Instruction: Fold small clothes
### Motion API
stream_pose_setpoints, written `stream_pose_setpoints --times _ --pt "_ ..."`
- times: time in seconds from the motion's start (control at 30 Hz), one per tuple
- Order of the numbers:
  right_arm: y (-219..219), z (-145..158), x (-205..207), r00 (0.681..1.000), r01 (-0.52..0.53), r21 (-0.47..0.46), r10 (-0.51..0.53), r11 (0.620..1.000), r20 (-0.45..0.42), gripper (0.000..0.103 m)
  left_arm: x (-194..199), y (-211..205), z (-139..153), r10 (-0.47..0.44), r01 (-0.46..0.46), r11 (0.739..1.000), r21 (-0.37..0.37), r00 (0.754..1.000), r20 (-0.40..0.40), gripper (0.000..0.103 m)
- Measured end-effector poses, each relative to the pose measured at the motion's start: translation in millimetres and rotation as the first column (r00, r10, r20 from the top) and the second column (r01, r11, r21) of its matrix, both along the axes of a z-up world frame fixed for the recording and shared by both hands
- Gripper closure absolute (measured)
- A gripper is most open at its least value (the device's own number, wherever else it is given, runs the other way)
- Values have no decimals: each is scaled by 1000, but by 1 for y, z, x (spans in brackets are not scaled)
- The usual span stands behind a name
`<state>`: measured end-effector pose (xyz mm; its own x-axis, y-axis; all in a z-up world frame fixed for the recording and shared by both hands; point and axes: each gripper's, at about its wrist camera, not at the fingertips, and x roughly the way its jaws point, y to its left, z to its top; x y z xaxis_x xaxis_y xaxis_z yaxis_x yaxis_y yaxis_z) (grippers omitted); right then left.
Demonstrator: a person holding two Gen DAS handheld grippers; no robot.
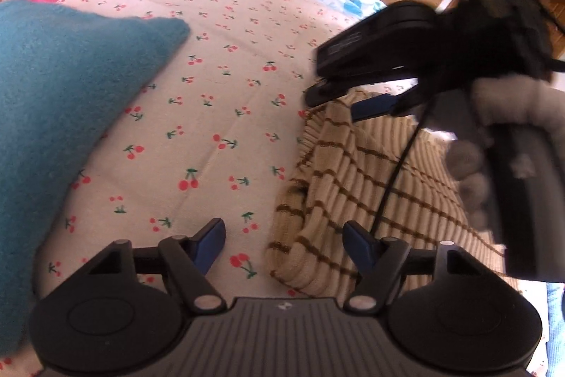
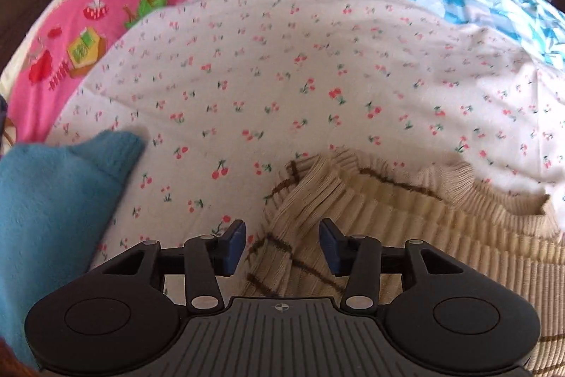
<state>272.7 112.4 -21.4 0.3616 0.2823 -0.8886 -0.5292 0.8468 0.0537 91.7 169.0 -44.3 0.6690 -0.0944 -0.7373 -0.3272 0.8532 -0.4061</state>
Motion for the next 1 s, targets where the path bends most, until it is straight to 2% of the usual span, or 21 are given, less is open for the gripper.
stream_pose_setpoints --times 0.13,0.23,0.3,0.4,0.53,0.57,0.63,0.67,0.73,0.8,0.93,1.0 --pt "14 -16 -5 998 -40 -87 44 995 38 55 2 -2 0 -7 7 1000 7 1000 -6 27" --pt "16 -20 -6 995 -67 -133 76 989 64 66 5 -5 -1 -19 19 1000 22 1000 -15 23" --pt "9 -18 -3 996 -57 -117 65 991 60 79 7 -7 -1 -23 24 999 25 1000 -16 19" --pt "-3 -10 0 998 -41 -70 44 997 48 89 6 -6 -3 -19 19 1000 0 1000 -7 11" --pt "-16 3 -3 998 -38 -6 39 999 47 91 7 -8 -3 -8 7 1000 16 1000 4 13" --pt "-20 7 -4 998 -37 12 37 999 48 91 5 -10 -3 -3 3 1000 28 1000 8 14" --pt "-29 14 -5 999 -34 54 31 998 44 91 6 -14 -2 2 -3 998 62 1000 13 29" --pt "-36 19 -4 999 -30 79 26 996 40 92 6 -16 -1 0 -1 997 72 1000 16 32" --pt "-48 27 -4 999 -22 121 18 992 34 92 5 -20 1 -19 17 997 76 999 27 48" --pt "-65 37 -4 1000 -11 172 7 985 24 92 2 -24 6 -33 30 997 68 999 40 58" --pt "-109 62 -6 1000 14 275 -21 961 23 92 -7 -34 26 -66 64 998 19 992 108 66" --pt "-138 74 -5 999 35 323 -44 946 20 92 -6 -49 38 -105 103 994 19 985 138 68"
